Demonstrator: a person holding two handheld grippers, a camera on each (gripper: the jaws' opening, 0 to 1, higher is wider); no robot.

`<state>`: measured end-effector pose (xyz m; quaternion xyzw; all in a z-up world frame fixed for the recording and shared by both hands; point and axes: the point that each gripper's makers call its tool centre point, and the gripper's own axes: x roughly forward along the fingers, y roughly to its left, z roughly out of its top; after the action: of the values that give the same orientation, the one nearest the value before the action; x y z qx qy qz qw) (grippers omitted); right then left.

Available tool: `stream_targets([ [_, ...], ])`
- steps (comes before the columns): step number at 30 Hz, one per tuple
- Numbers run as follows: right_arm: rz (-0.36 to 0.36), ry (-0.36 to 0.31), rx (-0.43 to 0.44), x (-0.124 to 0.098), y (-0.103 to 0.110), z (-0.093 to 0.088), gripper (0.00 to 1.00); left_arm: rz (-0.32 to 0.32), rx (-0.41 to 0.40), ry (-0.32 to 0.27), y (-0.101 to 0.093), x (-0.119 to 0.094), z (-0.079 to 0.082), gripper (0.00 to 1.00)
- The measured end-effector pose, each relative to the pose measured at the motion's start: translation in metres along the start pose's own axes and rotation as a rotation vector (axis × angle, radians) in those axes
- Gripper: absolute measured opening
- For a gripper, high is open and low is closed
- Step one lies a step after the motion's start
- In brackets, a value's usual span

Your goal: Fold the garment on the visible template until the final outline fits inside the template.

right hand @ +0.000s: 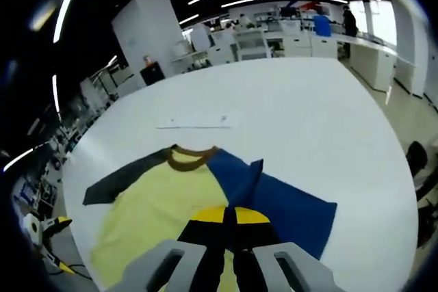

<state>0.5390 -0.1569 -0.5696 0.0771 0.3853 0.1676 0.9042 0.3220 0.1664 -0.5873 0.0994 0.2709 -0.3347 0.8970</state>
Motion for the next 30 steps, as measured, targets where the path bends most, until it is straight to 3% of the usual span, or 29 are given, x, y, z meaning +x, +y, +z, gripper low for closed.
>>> stream_targets([
  [18, 0.052, 0.015, -0.026, 0.023, 0.036, 0.013, 0.00, 0.007, 0.001, 0.009, 0.002, 0.000, -0.003, 0.93],
  [30, 0.113, 0.044, -0.024, 0.038, 0.066, 0.011, 0.00, 0.006, 0.004, 0.014, 0.000, -0.001, -0.006, 0.93],
])
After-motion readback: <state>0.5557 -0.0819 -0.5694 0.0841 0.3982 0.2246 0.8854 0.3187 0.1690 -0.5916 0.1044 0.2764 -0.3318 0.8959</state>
